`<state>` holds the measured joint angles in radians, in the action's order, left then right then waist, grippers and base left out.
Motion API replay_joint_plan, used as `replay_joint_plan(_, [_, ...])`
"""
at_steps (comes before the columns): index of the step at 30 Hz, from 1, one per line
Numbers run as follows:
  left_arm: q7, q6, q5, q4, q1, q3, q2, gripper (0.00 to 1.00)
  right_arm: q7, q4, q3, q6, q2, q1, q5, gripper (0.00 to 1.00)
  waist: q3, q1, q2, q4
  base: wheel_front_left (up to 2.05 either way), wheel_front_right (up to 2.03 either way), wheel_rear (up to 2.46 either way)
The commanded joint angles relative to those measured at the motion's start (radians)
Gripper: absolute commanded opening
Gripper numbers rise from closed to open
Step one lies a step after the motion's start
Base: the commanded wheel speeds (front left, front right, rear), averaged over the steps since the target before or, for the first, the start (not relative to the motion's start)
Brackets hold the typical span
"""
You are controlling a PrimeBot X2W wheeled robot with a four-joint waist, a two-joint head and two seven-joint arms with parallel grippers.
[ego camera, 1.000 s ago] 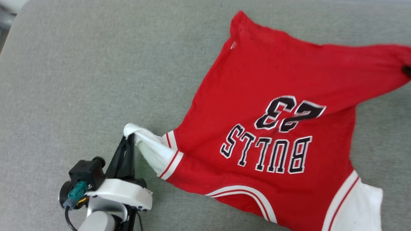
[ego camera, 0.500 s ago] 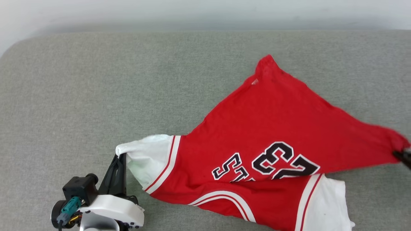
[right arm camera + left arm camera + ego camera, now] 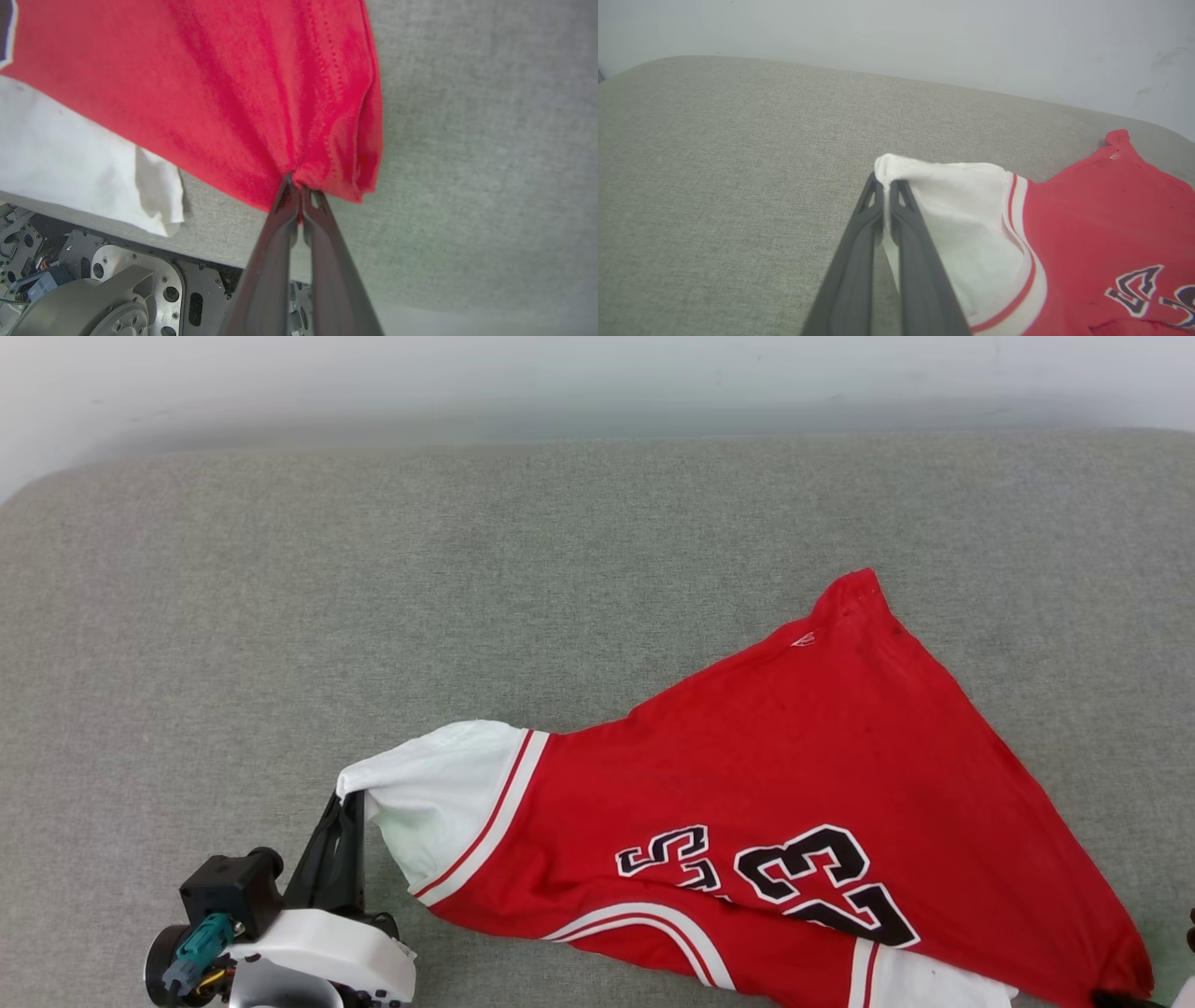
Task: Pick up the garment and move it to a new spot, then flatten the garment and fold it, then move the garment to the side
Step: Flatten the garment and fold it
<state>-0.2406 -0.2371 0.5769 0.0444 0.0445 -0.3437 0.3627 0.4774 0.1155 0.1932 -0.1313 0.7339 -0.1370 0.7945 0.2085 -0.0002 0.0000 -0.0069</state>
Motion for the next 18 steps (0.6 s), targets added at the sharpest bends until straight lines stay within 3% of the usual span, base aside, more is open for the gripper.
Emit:
replay_joint_plan(1, [0.000,0.005,0.001,0.002,0.011,0.001,0.003,0.00,0.015,0.006,-0.002,0.001,-0.025,-0.027,-0.008,0.00,0.001,0.0002,0.0000,0.002,0.00,0.00,0.00])
replay_joint_plan(5, [0.000,0.001,0.003,0.004,0.010,0.003,0.006,0.00,0.019,-0.007,-0.029,0.001,-0.051,-0.031,-0.018,0.00,-0.003,0.0002,0.0000,0.000,0.00,0.00,0.00])
replay_joint_plan(7, [0.000,-0.001,0.004,0.005,0.006,0.003,0.008,0.00,0.004,-0.022,-0.063,0.001,-0.050,-0.019,-0.038,1.00,-0.007,0.0002,0.0000,-0.002,0.00,0.00,0.00])
replay_joint_plan(12, [-0.001,-0.004,0.003,0.001,0.000,-0.001,0.010,0.00,-0.007,-0.094,-0.152,0.001,-0.056,0.020,-0.048,1.00,-0.012,0.0002,0.0000,-0.001,0.00,0.00,0.00])
replay_joint_plan(18, [0.003,-0.007,-0.008,-0.011,0.019,-0.010,0.012,0.00,0.019,-0.229,-0.250,0.001,-0.020,0.107,-0.067,1.00,0.006,0.0002,0.0000,0.009,0.00,0.00,0.00])
